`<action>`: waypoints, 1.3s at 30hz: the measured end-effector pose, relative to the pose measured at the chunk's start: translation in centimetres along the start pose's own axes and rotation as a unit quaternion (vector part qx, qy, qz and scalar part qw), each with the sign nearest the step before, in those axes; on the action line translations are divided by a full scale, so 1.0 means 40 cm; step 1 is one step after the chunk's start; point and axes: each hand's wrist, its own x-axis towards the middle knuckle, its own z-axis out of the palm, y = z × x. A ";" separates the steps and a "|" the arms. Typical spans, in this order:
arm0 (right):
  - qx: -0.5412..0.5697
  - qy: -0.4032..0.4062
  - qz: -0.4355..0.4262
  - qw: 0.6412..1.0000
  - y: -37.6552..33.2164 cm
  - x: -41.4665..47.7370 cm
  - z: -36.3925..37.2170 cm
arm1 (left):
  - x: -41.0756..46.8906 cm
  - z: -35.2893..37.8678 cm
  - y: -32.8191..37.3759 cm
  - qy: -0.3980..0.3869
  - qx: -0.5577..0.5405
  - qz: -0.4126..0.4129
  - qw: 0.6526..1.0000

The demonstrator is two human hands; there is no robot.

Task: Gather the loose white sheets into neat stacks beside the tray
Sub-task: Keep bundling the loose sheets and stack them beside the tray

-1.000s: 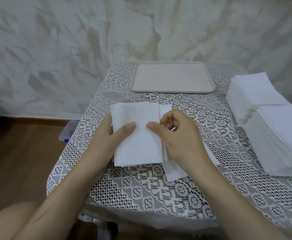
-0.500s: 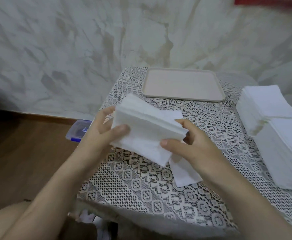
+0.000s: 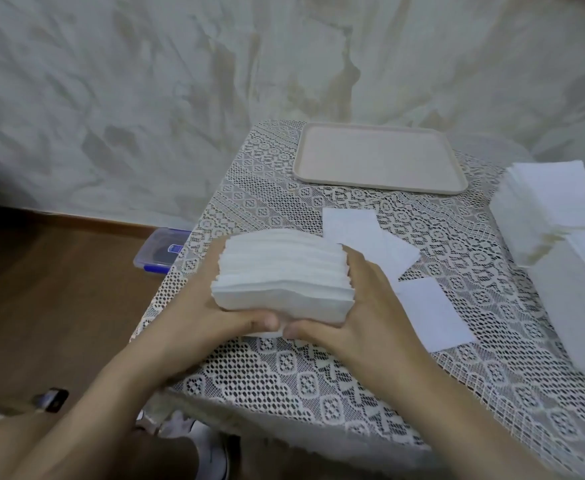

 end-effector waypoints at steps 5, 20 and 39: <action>0.088 -0.045 0.038 0.994 0.006 -0.011 -0.036 | -0.004 -0.026 0.012 -0.006 -0.002 -0.015 1.000; 0.110 -0.072 0.052 0.990 0.005 -0.016 -0.044 | 0.010 -0.019 0.032 -0.021 0.039 -0.029 0.999; 0.326 -0.047 0.176 0.928 -0.002 0.000 -0.076 | 0.072 0.116 0.129 0.101 -0.225 -0.093 0.965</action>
